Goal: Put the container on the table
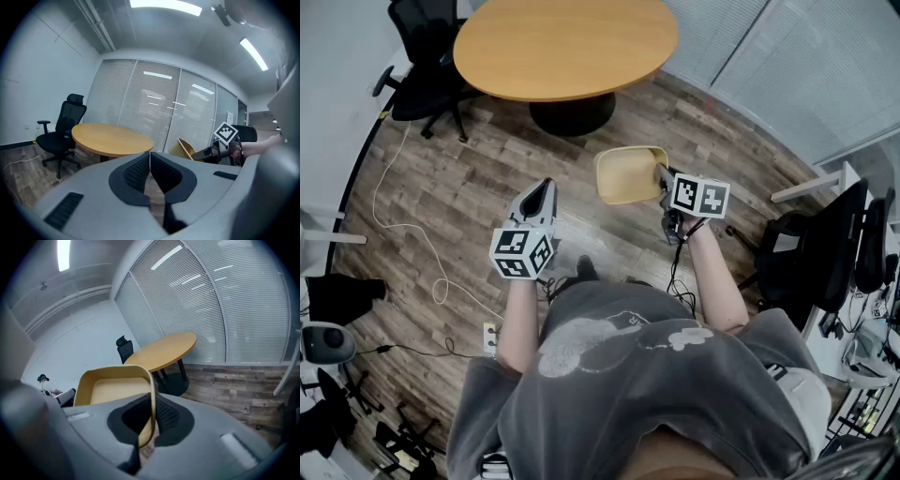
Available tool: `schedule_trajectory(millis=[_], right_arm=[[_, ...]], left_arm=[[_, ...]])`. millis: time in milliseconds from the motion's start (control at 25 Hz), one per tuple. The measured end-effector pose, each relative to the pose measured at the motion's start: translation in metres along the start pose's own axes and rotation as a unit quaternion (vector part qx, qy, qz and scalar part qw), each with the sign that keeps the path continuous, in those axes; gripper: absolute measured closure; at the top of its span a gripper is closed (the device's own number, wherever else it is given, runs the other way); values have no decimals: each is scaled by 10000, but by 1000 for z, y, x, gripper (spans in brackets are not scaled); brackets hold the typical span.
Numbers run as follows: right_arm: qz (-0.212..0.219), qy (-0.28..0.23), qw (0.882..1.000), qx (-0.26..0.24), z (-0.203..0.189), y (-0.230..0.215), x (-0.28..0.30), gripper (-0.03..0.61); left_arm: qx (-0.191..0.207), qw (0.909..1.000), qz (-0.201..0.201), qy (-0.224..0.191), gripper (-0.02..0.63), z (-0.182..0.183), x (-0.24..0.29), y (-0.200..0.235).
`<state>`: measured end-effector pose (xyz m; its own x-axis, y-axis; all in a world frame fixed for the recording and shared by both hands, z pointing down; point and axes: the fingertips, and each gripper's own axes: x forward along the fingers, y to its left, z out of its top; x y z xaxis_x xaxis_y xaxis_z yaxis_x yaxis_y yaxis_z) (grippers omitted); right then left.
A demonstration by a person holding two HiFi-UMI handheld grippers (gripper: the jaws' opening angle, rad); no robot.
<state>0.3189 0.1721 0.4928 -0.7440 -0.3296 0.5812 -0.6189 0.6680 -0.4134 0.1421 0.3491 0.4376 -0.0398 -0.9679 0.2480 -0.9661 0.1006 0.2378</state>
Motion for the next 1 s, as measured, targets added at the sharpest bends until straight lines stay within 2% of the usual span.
schedule_trajectory(millis=[320,760,1000], right_arm=[[-94,-30,9999,91,16,10,41,577],[-168,-53,9996,204,27,10,66,575],[-119,-272,9975,634,38,11,79,575]], left_arm=[[35,9998,-185,101,614,10,31,36],[36,9995,-254,192,614,14,47,61],[53,9994,-285,186,614,17,50,78]])
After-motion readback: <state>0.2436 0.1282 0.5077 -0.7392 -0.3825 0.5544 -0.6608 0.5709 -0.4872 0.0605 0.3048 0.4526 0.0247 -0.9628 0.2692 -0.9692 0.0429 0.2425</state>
